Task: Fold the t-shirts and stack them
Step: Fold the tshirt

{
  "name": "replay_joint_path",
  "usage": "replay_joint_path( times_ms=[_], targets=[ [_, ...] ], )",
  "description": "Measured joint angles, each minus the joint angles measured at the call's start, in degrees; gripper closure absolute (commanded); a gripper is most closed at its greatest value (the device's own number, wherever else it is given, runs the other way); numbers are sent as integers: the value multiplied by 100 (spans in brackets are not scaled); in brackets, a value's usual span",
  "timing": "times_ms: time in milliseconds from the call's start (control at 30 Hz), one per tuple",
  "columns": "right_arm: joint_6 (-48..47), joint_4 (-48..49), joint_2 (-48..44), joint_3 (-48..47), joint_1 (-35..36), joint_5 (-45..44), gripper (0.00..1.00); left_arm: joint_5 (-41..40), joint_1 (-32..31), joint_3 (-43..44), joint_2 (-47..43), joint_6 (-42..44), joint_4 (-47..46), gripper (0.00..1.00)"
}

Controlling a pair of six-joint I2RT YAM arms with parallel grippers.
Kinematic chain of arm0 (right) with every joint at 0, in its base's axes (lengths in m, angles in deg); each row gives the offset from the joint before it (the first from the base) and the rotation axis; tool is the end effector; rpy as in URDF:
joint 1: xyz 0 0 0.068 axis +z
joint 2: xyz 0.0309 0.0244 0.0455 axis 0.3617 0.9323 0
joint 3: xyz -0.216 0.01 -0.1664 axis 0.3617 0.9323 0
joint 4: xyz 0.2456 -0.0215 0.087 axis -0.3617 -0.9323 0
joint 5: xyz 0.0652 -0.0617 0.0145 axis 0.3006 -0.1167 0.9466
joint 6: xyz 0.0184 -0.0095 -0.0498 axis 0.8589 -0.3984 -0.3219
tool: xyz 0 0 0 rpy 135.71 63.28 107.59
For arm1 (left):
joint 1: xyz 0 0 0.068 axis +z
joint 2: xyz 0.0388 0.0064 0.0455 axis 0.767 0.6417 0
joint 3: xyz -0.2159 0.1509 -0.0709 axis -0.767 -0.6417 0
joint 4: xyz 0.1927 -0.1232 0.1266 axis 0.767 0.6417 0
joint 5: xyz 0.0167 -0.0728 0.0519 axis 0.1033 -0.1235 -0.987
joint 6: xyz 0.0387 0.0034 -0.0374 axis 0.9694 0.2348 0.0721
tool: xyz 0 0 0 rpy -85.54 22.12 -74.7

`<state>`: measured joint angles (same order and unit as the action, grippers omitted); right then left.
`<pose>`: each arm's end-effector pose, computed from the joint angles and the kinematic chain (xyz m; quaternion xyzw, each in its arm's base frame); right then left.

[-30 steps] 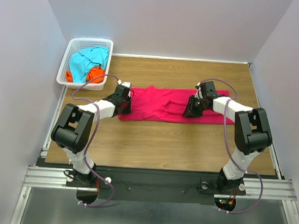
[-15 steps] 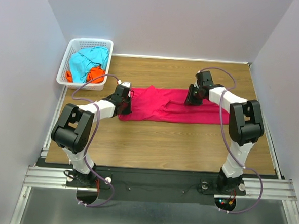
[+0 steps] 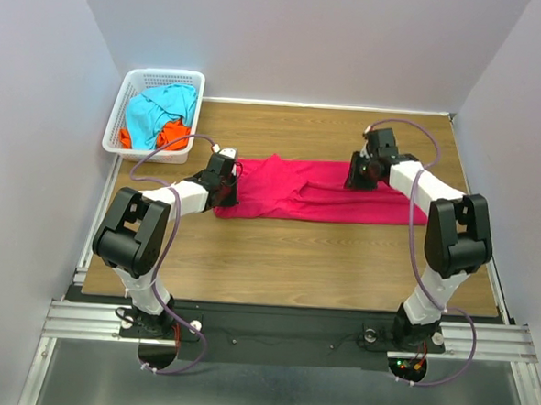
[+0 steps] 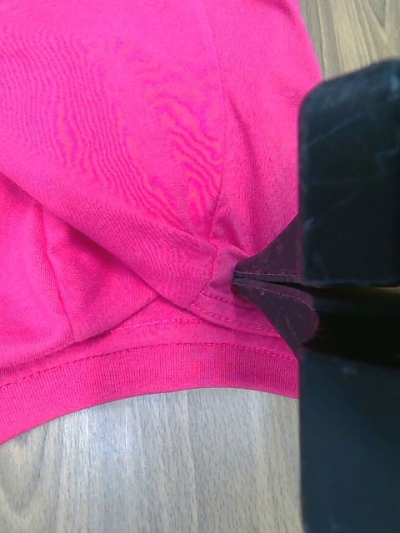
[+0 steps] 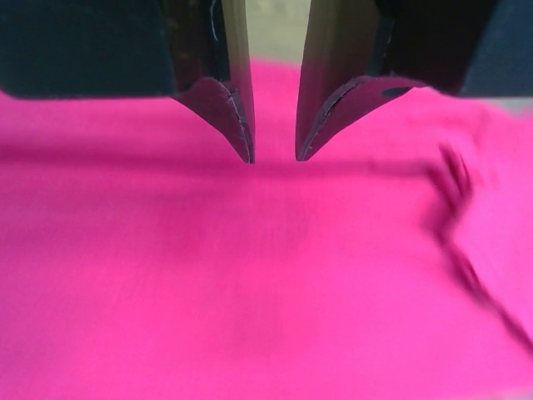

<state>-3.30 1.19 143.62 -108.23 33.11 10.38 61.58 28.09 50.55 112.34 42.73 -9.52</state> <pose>0.3861 0.0857 0.2155 0.0251 0.9465 0.1349 0.2921 0.3212 -0.1285 0.1685 0.0353 0.9163 -0.1186 0.3809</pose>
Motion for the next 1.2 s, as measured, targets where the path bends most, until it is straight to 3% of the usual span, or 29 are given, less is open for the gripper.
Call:
replay_joint_path(
  times_ms=[200, 367, 1200],
  targets=[
    [28, -323, -428, 935, 240, 446, 68, 2, 0, 0, 0, 0, 2, 100],
    [105, -398, -407, 1084, 363, 588, 68, 4, 0, 0, 0, 0, 2, 100],
    [192, -299, 1005, -721, 297, 184, 68, 11, 0, -111, -105, -42, 15, 100]
  ],
)
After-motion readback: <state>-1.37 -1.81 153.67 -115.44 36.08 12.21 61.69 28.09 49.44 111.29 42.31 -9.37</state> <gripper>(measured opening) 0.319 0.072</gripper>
